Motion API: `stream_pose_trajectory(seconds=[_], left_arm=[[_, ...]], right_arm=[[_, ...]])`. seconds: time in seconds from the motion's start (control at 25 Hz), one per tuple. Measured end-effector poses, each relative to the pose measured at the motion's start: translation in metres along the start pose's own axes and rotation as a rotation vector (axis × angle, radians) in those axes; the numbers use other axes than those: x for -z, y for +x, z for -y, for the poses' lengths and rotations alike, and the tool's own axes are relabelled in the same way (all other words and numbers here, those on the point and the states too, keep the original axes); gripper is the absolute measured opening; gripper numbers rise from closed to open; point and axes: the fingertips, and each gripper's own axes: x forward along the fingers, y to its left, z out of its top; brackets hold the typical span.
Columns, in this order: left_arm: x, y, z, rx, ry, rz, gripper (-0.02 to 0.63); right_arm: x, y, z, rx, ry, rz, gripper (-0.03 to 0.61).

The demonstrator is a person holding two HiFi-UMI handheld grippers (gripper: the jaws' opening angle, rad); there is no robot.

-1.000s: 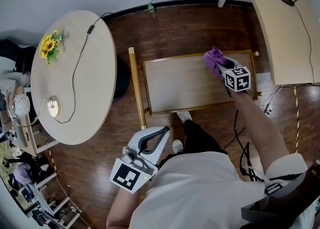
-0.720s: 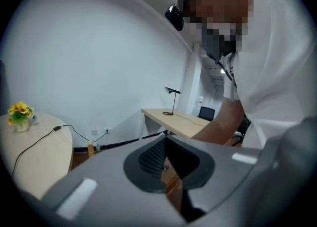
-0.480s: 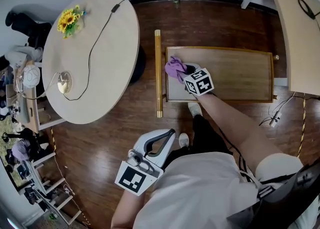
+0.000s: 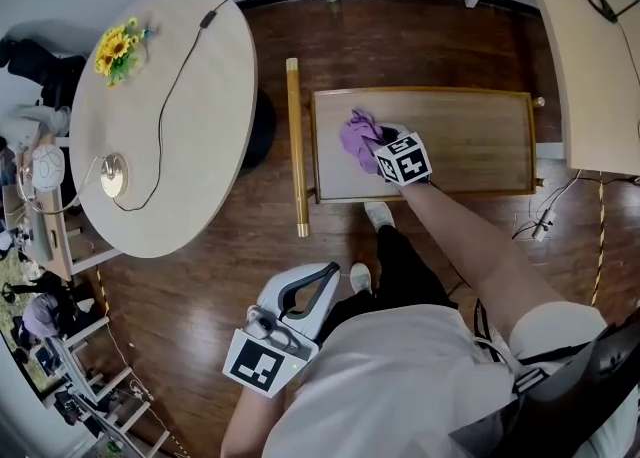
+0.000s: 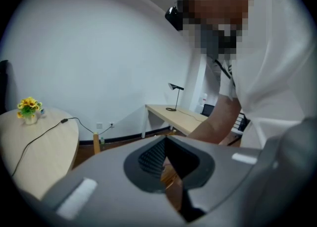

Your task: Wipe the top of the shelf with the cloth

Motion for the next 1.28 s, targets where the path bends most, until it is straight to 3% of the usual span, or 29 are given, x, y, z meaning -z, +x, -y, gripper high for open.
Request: stream_pose_trajectory(seconds=[0.68,1.04,1.28], left_arm=[[-0.026,0.072,0.033,0.229,0.089,-0.025,0.021],[-0.026,0.081,0.037,0.256,0.098,-0.05,0.021],[-0.025,0.079,0.04,0.256,0.1,-0.048,0.021]], right_arm=[[0.083,-0.173,0.218,0.394,0.1,-0.04,0.089],[0.131,-0.276,0.322,0.616,0.139,-0.13,0.089],[0.141,-0.309,0.354,0.703,0.101,-0.202,0.089]])
